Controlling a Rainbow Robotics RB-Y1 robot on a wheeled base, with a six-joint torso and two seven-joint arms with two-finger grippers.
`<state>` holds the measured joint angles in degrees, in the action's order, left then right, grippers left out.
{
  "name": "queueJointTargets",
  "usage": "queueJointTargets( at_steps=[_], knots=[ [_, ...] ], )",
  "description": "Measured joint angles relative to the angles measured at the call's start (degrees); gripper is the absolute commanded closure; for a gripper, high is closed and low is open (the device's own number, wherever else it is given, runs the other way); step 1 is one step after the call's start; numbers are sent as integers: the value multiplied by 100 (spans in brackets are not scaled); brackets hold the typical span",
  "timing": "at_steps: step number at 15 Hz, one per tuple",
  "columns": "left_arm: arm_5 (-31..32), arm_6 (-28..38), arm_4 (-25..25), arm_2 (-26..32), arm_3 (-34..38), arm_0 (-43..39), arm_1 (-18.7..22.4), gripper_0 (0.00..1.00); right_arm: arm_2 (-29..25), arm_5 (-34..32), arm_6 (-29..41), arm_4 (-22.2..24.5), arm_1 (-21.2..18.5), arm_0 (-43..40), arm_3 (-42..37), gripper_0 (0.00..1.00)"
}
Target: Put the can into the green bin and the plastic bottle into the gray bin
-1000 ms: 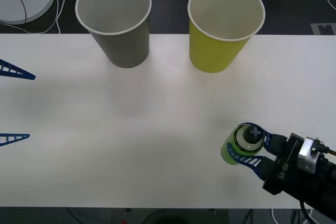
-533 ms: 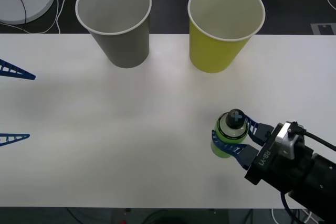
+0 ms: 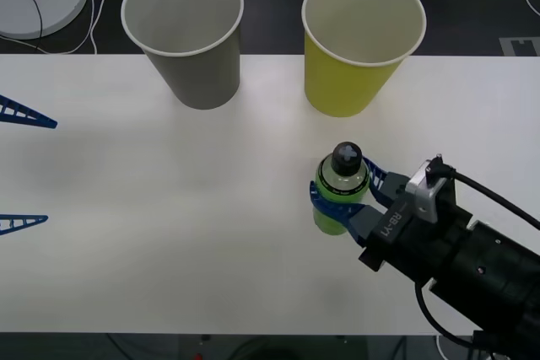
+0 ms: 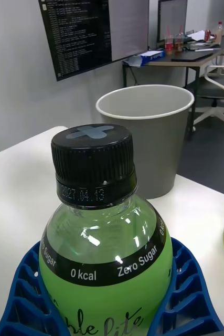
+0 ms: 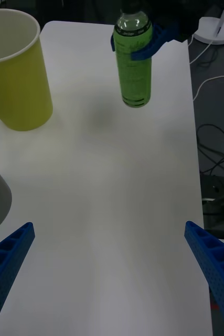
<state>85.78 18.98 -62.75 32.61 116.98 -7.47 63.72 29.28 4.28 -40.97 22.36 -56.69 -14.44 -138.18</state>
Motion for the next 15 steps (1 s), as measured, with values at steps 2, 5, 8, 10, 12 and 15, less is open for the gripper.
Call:
queueJointTargets(
  at_steps=[2,5,8,10,12,15],
  knots=[
    [0,0,0,0,0,0,0,0,232,527,45,-46,0,247,-231,100],
    [0,0,0,0,0,0,0,0,575,1316,114,-157,11,654,-527,100],
    [0,0,0,0,0,0,0,0,749,1860,141,-453,72,1084,-621,100],
    [0,0,0,0,0,0,0,0,817,2178,142,-699,123,1410,-623,100],
    [0,0,0,0,0,0,0,0,853,2539,142,-894,225,1700,-622,100],
    [0,0,0,0,0,0,0,0,875,2990,112,-1270,385,2102,-622,100]
  ],
)
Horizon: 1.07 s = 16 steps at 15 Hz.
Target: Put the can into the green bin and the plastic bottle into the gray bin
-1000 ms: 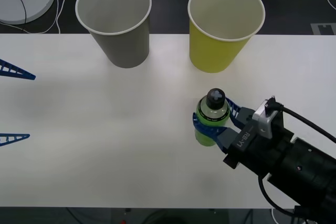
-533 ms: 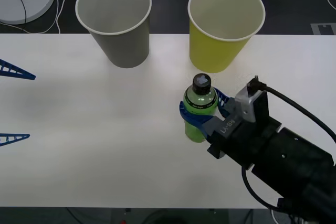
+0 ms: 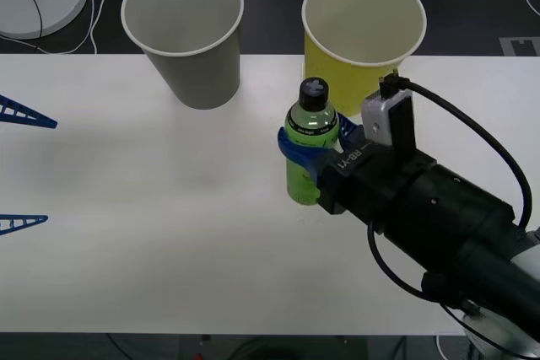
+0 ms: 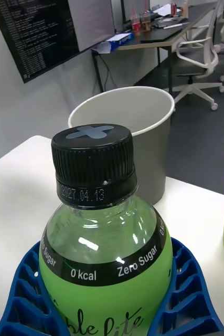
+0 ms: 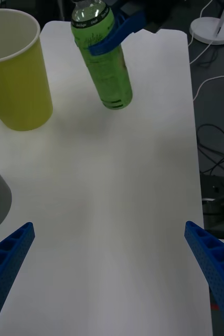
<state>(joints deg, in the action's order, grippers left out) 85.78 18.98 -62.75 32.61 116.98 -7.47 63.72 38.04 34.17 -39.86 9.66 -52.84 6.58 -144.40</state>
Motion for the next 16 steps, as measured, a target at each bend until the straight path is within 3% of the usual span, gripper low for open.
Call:
queueJointTargets(
  at_steps=[9,16],
  knots=[
    [0,0,0,0,0,0,0,0,468,2222,-109,-1284,799,1856,6,100],
    [0,0,0,0,0,0,0,0,462,3342,-37,-1823,1295,2804,284,100]
  ],
)
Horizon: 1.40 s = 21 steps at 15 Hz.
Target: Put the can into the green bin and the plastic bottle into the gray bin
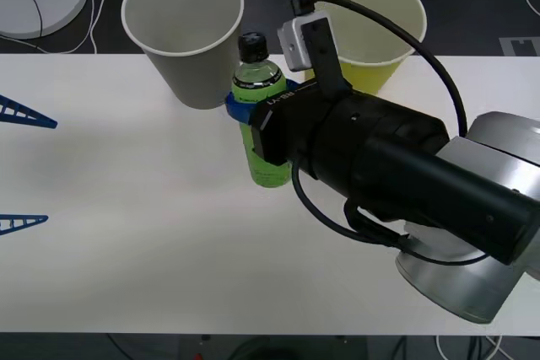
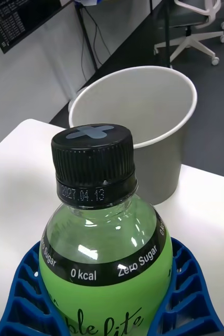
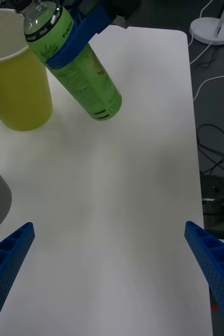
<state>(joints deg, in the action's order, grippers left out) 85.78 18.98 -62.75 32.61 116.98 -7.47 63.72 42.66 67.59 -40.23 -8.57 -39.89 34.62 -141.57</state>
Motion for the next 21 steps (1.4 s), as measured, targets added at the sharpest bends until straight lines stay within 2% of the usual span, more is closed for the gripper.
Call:
queueJointTargets(
  at_steps=[6,9,14,21],
  knots=[
    [0,0,0,0,0,0,0,0,2,479,83,-193,585,840,937,100],
    [0,0,0,0,0,0,0,0,-89,846,184,-515,823,1261,1333,100],
    [0,0,0,0,0,0,0,0,-272,1433,306,-1073,1011,1864,1778,100],
    [0,0,0,0,0,0,0,0,-457,1679,408,-1848,1134,2728,2485,100]
  ],
)
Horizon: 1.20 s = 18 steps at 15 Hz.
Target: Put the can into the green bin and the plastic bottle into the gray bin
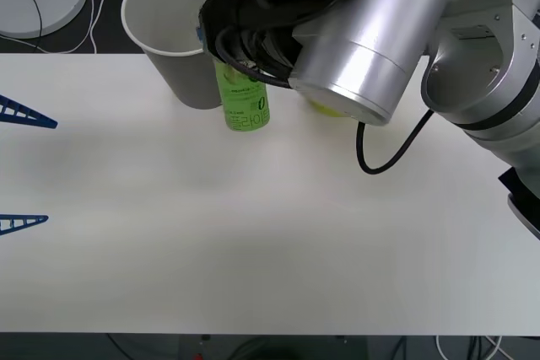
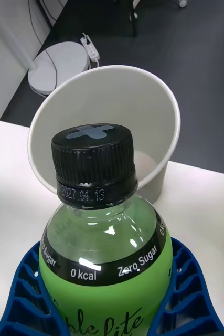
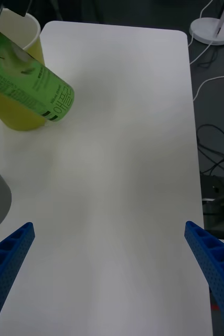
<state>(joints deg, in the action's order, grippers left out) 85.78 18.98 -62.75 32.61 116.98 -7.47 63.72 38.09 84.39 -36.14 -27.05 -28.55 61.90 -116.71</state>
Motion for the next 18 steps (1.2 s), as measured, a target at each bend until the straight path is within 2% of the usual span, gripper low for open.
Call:
queueJointTargets(
  at_steps=[6,18],
  knots=[
    [0,0,0,0,0,0,0,0,-134,9,103,-617,139,769,831,100],
    [0,0,0,0,0,0,0,0,-297,9,150,-1094,609,2031,2859,100]
  ],
)
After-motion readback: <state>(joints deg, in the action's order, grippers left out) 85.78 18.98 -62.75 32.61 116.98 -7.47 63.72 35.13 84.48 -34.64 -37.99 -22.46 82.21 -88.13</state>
